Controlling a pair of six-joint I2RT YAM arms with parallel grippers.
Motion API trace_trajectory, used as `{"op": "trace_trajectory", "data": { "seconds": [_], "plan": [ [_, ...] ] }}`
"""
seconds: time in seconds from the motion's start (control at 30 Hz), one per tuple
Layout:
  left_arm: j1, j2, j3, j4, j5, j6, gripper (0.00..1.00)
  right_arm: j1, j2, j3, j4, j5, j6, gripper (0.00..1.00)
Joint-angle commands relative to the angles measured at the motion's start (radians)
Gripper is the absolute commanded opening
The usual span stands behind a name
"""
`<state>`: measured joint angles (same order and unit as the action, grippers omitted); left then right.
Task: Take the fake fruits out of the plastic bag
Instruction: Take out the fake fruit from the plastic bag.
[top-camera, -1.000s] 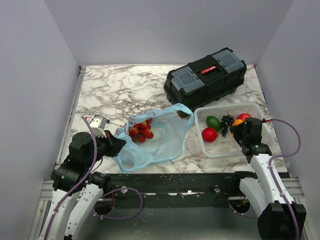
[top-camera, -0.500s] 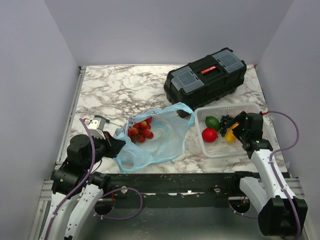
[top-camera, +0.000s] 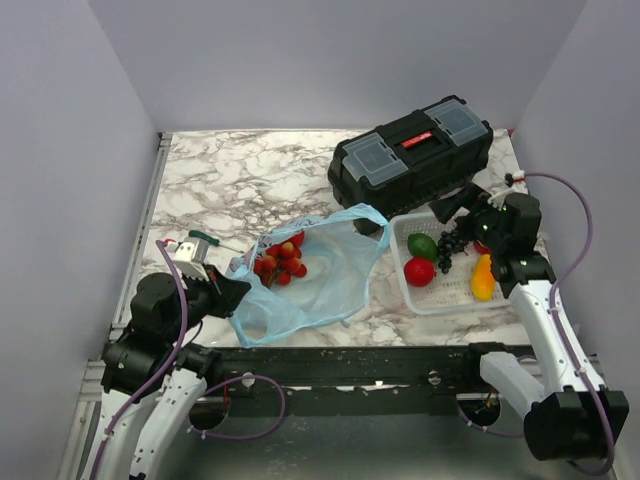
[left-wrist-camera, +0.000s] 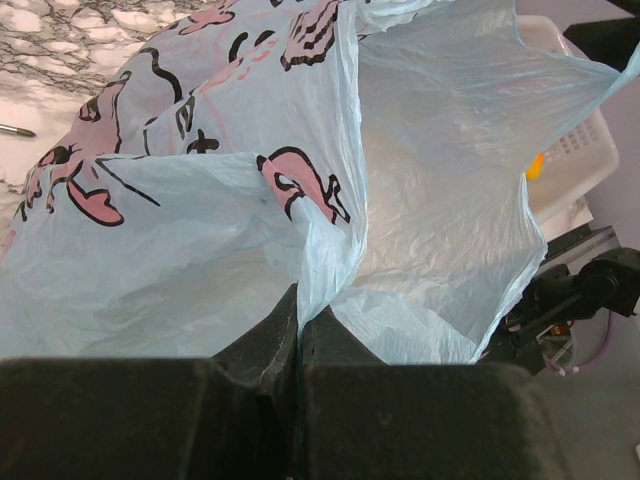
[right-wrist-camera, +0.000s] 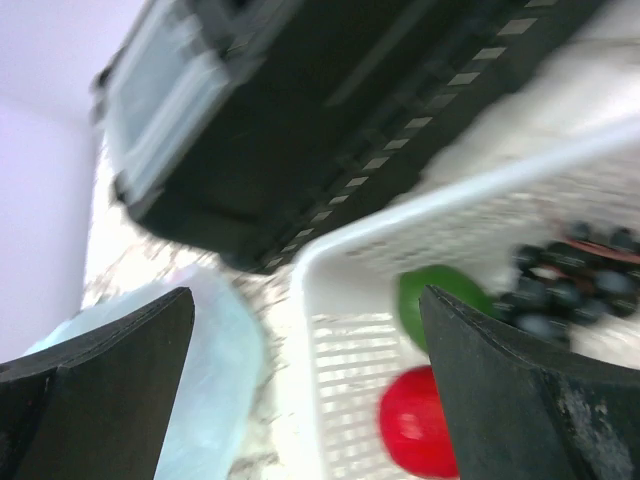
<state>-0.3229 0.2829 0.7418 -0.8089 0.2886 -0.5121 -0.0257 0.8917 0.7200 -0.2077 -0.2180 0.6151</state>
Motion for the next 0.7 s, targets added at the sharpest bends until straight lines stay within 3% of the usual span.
{"op": "trace_trajectory", "data": {
  "seconds": [0.0, 0.17, 0.43, 0.67],
  "plan": [
    [-0.001, -0.005, -0.007, 0.015, 0.023, 0.014, 0.00, 0.187, 0.055, 0.105, 0.115, -0.118, -0.071, 0.96],
    [0.004, 0.003, -0.006, 0.014, 0.025, 0.015, 0.00, 0.478, 0.059, 0.185, 0.197, 0.026, -0.132, 0.96],
    [0.004, 0.003, -0.007, 0.014, 0.017, 0.014, 0.00, 0.638, 0.122, 0.256, 0.335, -0.073, -0.165, 0.96],
    [0.005, 0.010, -0.005, 0.010, 0.009, 0.009, 0.00, 1.089, 0.287, 0.362, 0.252, 0.241, -0.430, 0.96]
  ]
}}
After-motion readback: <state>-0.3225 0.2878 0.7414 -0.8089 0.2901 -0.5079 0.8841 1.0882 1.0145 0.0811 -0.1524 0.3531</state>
